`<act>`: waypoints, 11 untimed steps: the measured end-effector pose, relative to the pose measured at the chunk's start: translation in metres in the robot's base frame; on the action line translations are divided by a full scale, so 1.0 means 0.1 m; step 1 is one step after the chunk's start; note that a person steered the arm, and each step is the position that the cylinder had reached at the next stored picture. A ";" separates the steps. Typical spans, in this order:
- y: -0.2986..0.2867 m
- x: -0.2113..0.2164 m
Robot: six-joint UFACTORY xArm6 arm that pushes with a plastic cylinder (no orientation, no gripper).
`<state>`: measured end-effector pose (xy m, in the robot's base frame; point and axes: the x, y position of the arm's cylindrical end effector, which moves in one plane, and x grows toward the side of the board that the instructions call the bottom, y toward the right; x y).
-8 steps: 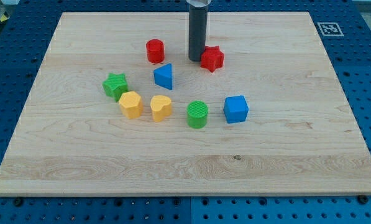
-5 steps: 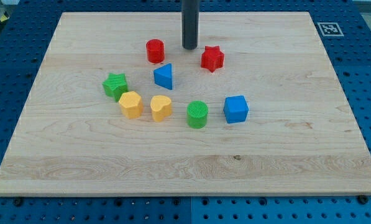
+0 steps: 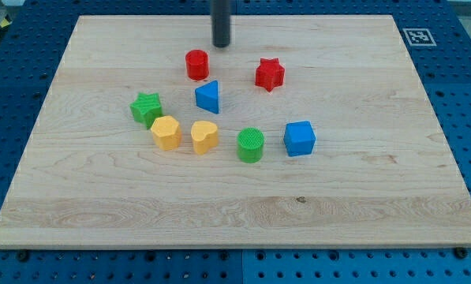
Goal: Push the blue triangle slightly towards the right
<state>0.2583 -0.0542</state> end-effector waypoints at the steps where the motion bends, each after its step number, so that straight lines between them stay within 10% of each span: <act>1: -0.79 -0.06; 4: -1.66 0.52; 11: -0.17 1.33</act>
<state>0.3912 -0.0714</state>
